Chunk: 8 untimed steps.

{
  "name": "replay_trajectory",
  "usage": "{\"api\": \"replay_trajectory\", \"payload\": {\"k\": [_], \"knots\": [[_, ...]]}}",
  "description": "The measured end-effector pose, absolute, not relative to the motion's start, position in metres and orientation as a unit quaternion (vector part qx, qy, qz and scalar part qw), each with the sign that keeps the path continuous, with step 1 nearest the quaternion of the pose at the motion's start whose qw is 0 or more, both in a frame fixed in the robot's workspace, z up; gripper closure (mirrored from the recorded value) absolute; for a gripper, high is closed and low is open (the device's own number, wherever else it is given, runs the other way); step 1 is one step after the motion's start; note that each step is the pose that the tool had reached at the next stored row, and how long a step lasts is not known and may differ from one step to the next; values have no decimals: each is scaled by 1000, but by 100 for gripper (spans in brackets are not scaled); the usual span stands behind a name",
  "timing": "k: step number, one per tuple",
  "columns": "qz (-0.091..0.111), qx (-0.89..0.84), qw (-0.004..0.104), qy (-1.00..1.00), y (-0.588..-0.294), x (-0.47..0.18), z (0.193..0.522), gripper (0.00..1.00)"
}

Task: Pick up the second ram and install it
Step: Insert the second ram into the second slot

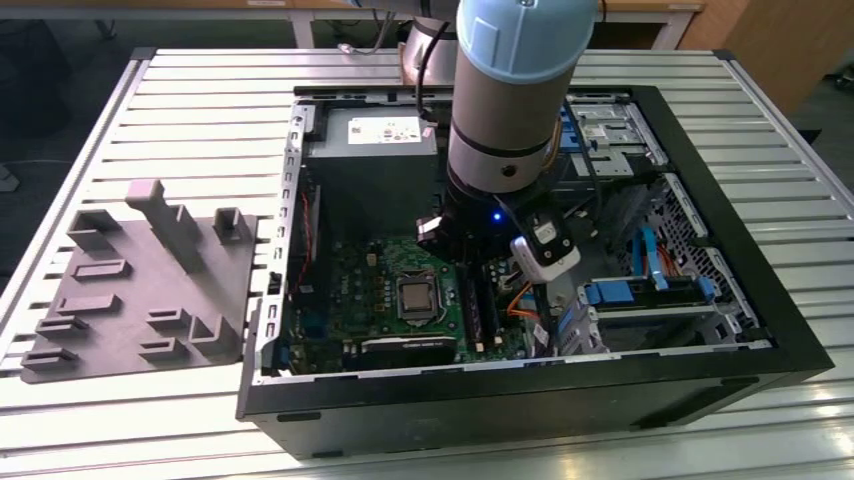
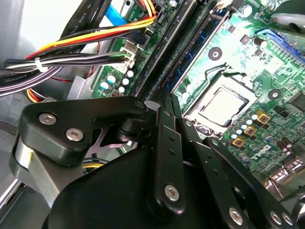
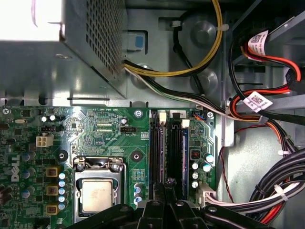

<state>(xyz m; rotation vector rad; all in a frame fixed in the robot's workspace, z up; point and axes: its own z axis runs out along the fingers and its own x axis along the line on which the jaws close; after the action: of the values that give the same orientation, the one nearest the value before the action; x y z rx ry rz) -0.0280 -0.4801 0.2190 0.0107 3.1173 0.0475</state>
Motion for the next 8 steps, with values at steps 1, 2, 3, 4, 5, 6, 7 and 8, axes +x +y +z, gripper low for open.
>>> {"api": "replay_trajectory", "payload": {"k": [1,2,3,4,5,6,7,8], "knots": [[15,3,12,1000,-480,-28,219,88],[15,3,12,1000,-480,-28,219,88],[15,3,12,1000,-480,-28,219,88],[15,3,12,1000,-480,-28,219,88],[15,3,12,1000,-480,-28,219,88],[15,3,12,1000,-480,-28,219,88],[15,3,12,1000,-480,-28,219,88],[15,3,12,1000,-480,-28,219,88]]}}
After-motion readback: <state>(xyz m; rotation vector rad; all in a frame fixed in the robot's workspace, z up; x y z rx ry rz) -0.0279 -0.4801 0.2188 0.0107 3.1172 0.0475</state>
